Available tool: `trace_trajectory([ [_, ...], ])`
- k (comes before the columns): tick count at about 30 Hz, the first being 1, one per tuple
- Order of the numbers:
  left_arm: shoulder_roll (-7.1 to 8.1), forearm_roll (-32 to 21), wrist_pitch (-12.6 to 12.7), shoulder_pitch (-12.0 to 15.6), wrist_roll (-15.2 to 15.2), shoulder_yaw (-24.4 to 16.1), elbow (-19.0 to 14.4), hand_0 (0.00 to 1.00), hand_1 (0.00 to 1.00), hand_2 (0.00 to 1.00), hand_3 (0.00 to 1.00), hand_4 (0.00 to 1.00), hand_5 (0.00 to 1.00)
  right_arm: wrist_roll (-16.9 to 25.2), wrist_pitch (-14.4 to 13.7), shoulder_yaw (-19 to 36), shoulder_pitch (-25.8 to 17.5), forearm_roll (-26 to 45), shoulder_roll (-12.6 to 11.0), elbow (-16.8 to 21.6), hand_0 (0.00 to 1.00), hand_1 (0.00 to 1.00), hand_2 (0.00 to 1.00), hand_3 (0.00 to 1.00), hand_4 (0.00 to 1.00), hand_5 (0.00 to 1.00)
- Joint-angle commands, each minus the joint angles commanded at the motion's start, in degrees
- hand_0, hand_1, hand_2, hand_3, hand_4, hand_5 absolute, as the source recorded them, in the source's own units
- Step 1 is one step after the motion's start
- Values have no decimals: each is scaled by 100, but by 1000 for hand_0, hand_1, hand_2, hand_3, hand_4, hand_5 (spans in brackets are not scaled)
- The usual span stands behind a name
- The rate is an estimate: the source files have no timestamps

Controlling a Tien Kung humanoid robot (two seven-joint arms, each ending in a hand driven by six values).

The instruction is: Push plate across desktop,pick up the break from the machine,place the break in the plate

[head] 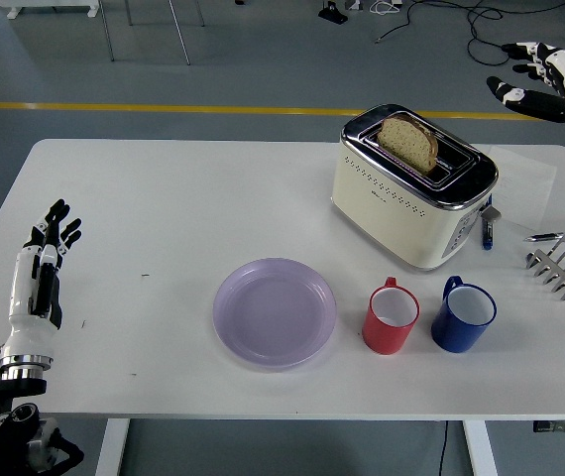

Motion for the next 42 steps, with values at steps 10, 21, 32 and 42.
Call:
trace_trajectory([
  [10, 21, -6, -12, -17, 80, -126, 33, 836, 874, 938, 912, 542, 998, 17, 554, -1216, 1545, 567, 719, -2076, 970, 895, 918, 901, 801, 357],
  [21, 24, -16, -11, -125, 97, -112, 37, 836, 874, 938, 912, 541, 998, 50, 715, -2390, 2329, 1326, 1542, -4136, 948, 866, 862, 878, 811, 366],
  [32, 32, -33, -7, -208, 101, -85, 53, 836, 872, 937, 910, 542, 998, 0, 838, -3414, 2667, 1900, 2028, -4546, 878, 795, 746, 829, 820, 388],
  [42, 41, -38, -6, -288, 97, -60, 53, 834, 869, 937, 910, 543, 997, -349, 931, -3120, 2802, 1075, 2334, -4632, 832, 767, 717, 813, 822, 400],
])
